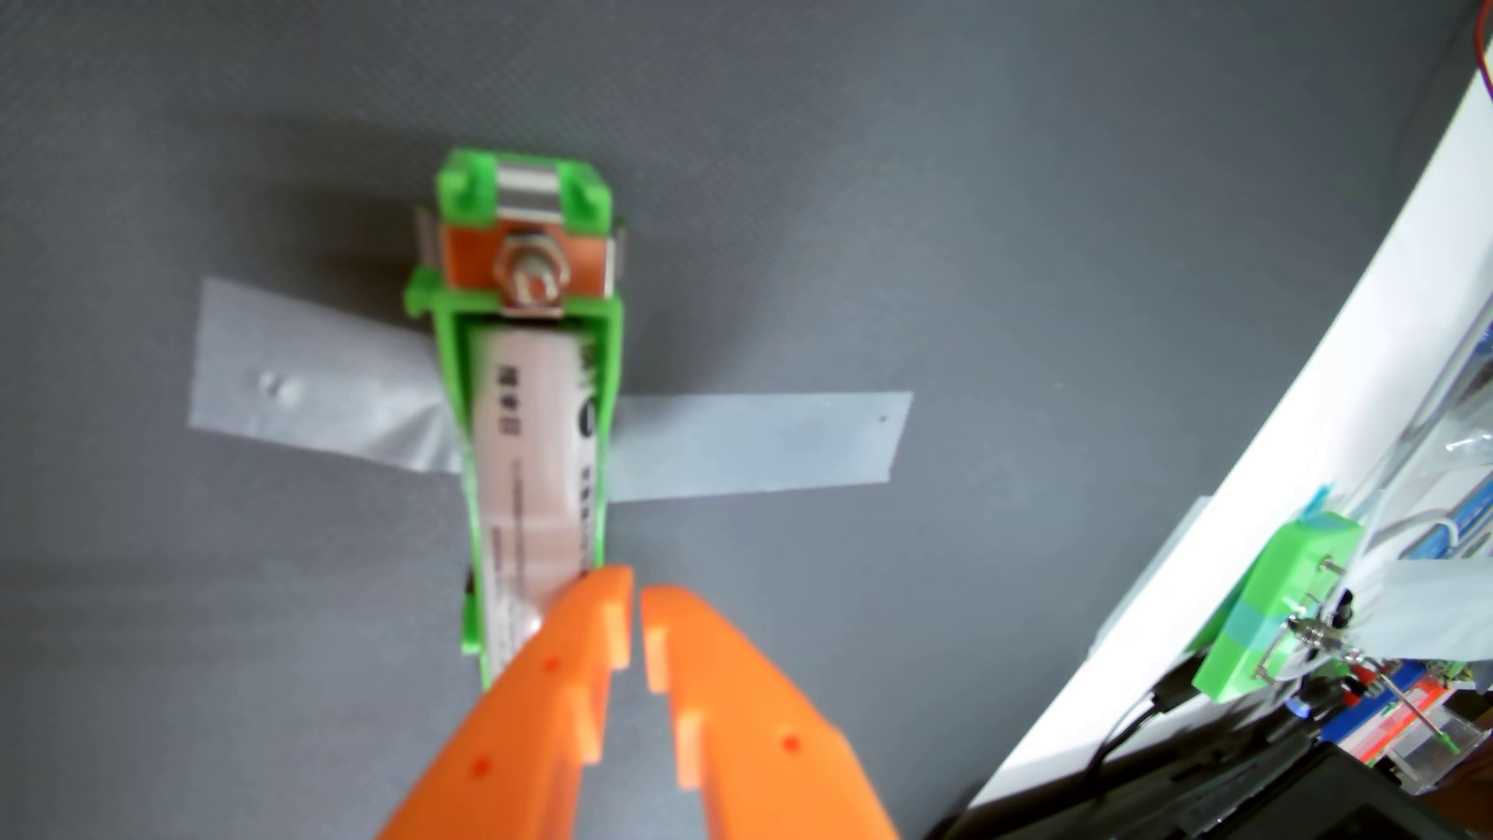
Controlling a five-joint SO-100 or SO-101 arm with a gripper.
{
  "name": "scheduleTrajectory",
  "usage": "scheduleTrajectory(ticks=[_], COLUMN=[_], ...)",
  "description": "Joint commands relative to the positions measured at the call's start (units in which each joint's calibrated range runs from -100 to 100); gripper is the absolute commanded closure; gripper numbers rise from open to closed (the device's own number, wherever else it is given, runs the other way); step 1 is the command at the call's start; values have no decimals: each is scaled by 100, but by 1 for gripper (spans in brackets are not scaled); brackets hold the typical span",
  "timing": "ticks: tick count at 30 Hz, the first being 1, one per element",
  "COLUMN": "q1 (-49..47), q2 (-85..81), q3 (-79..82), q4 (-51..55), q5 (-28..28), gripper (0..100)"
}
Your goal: Insert Battery
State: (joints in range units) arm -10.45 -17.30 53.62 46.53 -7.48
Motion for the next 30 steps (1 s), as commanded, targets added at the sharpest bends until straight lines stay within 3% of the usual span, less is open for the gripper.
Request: scheduleTrajectory(ticks=[1,30], q1=[-30,53], q2=[-83,-83], q3=[-188,217], q4=[13,13], q5=[-24,-14], gripper=[98,98])
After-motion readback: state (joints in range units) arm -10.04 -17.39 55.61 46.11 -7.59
